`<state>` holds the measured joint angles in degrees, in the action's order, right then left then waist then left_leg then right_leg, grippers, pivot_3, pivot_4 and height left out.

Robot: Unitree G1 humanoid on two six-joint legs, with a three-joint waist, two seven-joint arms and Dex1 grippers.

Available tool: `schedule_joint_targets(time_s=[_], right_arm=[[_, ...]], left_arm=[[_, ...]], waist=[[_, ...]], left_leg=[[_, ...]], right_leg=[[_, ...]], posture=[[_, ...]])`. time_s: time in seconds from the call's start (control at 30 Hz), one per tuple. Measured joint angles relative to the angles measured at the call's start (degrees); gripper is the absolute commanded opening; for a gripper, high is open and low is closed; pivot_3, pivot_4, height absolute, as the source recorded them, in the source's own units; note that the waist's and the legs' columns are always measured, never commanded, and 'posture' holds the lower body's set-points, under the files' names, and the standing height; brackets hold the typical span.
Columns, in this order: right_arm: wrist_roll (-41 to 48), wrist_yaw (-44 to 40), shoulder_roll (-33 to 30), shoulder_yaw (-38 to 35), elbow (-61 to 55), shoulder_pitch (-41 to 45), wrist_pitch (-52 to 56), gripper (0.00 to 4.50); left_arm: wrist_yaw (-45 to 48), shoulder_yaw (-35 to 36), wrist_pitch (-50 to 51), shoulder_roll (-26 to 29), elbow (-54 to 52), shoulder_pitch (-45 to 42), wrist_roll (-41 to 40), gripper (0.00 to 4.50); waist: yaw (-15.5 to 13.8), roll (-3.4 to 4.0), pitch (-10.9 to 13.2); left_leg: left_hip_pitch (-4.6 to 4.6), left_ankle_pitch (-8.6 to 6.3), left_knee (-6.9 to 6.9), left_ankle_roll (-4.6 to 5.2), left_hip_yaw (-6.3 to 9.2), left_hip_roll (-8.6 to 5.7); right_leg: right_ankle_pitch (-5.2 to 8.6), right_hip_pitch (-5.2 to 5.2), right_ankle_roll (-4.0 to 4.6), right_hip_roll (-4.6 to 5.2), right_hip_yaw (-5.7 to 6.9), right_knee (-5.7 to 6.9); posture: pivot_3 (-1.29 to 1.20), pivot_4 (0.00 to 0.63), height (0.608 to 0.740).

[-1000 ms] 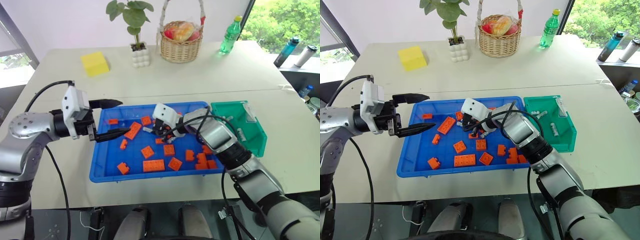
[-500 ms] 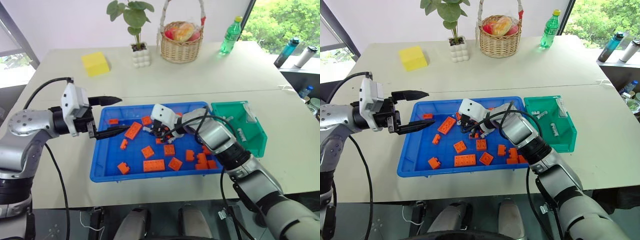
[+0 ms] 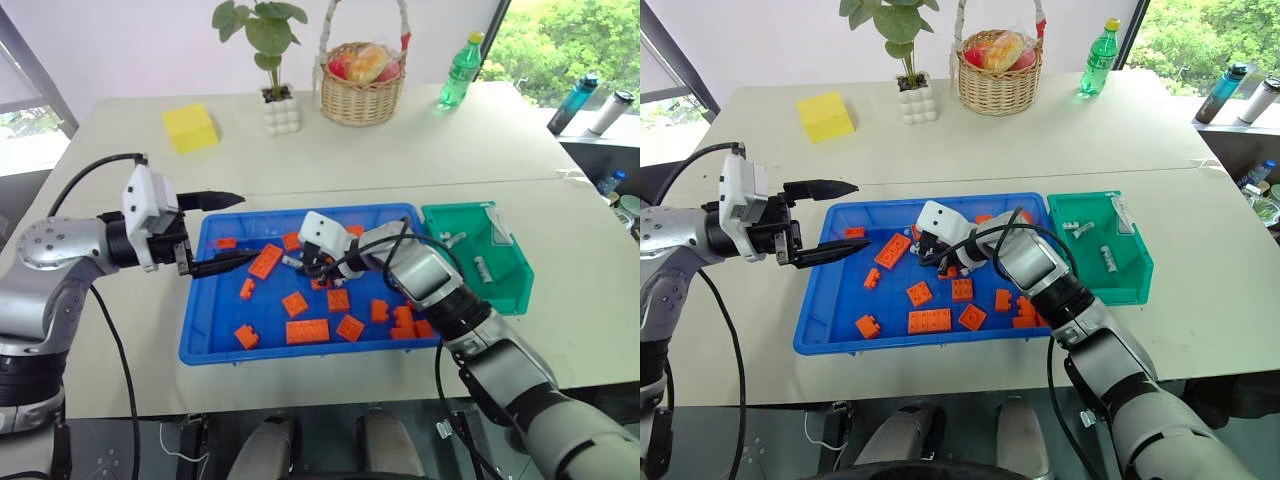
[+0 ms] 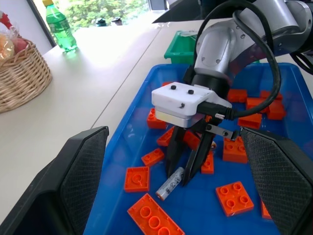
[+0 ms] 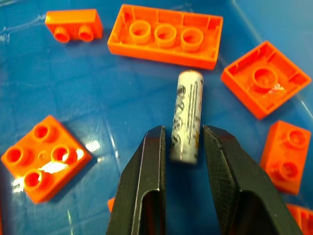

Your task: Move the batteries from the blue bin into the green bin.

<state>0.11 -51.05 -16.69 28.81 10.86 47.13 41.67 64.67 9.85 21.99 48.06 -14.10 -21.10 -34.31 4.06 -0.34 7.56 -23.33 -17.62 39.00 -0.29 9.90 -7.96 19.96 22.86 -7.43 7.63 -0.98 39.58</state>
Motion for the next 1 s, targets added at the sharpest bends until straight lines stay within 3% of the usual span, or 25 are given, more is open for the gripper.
schedule_joint_targets(time_s=[0.23, 0.3, 0.53, 0.63, 0.73, 0.9, 1.0], right_arm=[[0.88, 0.28, -3.0, -2.04, -5.86, -2.22, 4.46, 0.07], [3.07, 0.39, -6.62, -7.08, -11.94, -4.32, 8.5, 0.07], [12.18, 1.49, -22.41, -35.08, -30.01, -9.6, 25.67, 0.07], [13.79, 1.76, -29.29, -41.58, -32.18, -17.58, 29.46, 0.07], [14.87, 2.58, -31.02, -44.31, -33.31, -21.95, 30.76, 0.07], [15.38, 5.5, -32.52, -44.98, -34.79, -28.79, 30.41, 2.44], [16.34, 6.64, -32.57, -45.23, -34.85, -28.13, 29.01, 3.94]], left_arm=[[0.0, -0.04, 0.02, -0.05, -0.15, 0.16, -0.06, 4.5], [0.11, -0.06, 0.02, -0.09, -0.35, 0.67, -0.09, 4.5], [1.47, -0.62, -0.15, -1.04, -0.5, 2.53, -0.07, 4.5], [1.99, -1.63, -0.52, -1.58, 0.59, 1.75, 0.07, 4.5], [2.6, -2.59, -1.19, -2.36, 2.49, -0.15, 0.58, 4.5], [3.8, -4.75, -2.34, -3.8, 5.68, -3.81, 1.55, 4.5], [4.06, -5.11, -2.57, -3.81, 6.24, -4.3, 1.86, 4.5]], waist=[[-0.19, 0.02, 0.01], [-0.31, 0.03, 0.02], [-1.02, 0.02, 0.02], [-1.72, 0.02, 0.02], [-1.62, 0.02, 0.02], [-1.65, 0.02, 0.02], [-1.54, 0.02, 0.02]], left_leg=[[-0.05, 0.0, 0.02, 0.0, 0.07, -0.05], [-0.1, 0.0, 0.04, 0.01, 0.14, -0.13], [-0.1, -0.02, -0.02, 0.03, 0.14, -0.12], [-0.1, -0.03, 0.0, 0.05, 0.02, -0.12], [-0.1, -0.03, 0.05, 0.06, -0.09, -0.07], [-0.09, -0.03, 0.03, 0.06, -0.14, -0.04], [-0.09, -0.03, 0.02, 0.06, -0.15, -0.02]], right_leg=[[0.0, 0.01, 0.0, 0.02, 0.0, 0.01], [0.0, 0.04, 0.0, 0.05, -0.01, 0.07], [0.0, -0.06, 0.0, 0.04, -0.02, -0.02], [0.0, -0.11, 0.0, 0.07, -0.06, -0.15], [0.0, -0.12, 0.0, 0.06, -0.09, -0.2], [0.0, -0.12, 0.0, 0.06, -0.09, -0.2], [0.0, -0.1, 0.0, 0.05, -0.08, -0.21]], posture=[[0.0, 0.15, 0.737], [0.0, 0.15, 0.737], [0.0, 0.15, 0.737], [0.0, 0.15, 0.737], [0.0, 0.15, 0.737], [0.0, 0.15, 0.737], [0.0, 0.15, 0.737]])
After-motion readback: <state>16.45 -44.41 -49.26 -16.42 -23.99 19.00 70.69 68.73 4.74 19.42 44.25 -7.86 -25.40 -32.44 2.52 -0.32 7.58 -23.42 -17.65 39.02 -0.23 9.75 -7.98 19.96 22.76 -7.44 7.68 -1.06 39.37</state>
